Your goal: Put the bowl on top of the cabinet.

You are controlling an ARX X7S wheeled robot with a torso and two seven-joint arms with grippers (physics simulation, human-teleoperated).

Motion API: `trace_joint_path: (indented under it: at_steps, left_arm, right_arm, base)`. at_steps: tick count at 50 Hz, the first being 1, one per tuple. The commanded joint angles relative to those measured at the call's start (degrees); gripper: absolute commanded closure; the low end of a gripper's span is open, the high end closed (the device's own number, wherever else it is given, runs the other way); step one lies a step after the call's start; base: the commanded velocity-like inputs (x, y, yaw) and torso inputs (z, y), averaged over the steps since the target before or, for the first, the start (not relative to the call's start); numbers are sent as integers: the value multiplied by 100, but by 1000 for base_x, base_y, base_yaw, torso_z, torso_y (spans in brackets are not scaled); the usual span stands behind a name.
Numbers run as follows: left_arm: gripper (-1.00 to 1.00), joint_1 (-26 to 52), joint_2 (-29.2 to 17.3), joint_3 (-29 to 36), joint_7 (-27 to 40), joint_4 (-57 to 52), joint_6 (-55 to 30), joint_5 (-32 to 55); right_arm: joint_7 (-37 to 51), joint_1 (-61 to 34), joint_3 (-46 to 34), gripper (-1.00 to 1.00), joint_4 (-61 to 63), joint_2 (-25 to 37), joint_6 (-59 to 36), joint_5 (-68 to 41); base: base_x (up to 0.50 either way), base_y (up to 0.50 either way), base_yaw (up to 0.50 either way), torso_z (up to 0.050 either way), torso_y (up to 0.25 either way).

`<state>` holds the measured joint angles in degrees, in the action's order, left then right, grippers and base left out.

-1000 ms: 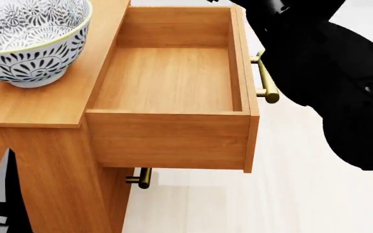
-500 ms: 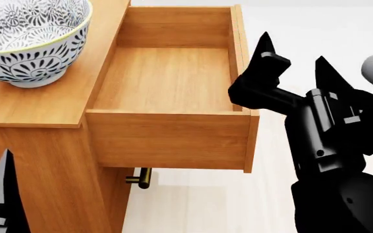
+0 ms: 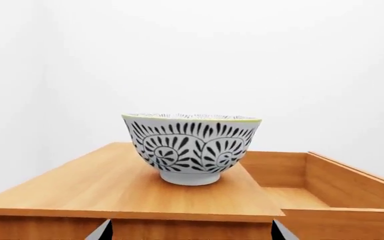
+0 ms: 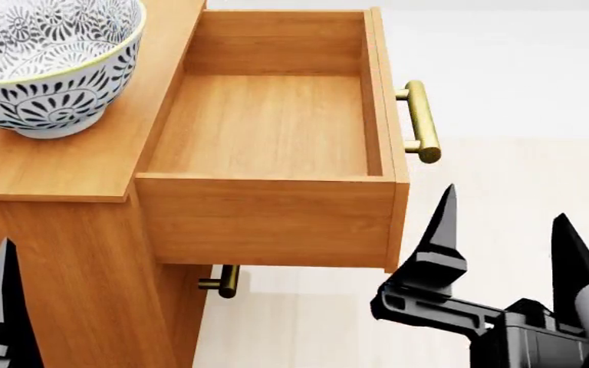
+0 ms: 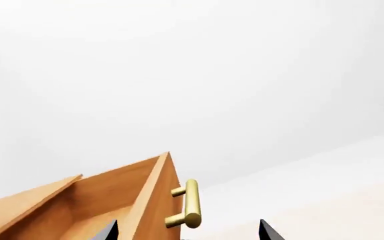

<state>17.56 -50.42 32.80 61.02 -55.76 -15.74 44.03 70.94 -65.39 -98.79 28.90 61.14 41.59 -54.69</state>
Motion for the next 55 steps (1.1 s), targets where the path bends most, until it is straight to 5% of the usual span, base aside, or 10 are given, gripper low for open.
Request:
trace_joint_path:
  at_steps: [1, 26, 36, 46, 55]
  left_arm:
    - [-100, 68, 90, -55, 16, 138, -63, -116]
    - [-100, -428, -104, -20, 57, 129, 296, -457]
    - [-100, -211, -689, -512, 472, -120, 113, -302]
    - [-100, -1503, -2085, -1605, 856, 295, 1453, -320]
    - [-100, -2940, -3223, -2430, 1546, 704, 2639, -286]
  right_arm:
    - [1593, 220, 102, -100, 675, 185, -1281, 1561]
    - [1593, 375, 288, -100, 888, 313, -1692, 1613]
    - [1673, 512, 407, -100, 1150, 1219, -1473, 1673]
    - [1864, 748, 338, -100, 1653, 2884, -1109, 1940]
    - [1905, 604, 505, -100, 1082, 2886, -1018, 1575]
  base:
    - [0, 0, 0, 0, 0]
    - [0, 0, 0, 0, 0]
    - [0, 0, 0, 0, 0]
    - [0, 0, 0, 0, 0]
    - [0, 0, 0, 0, 0]
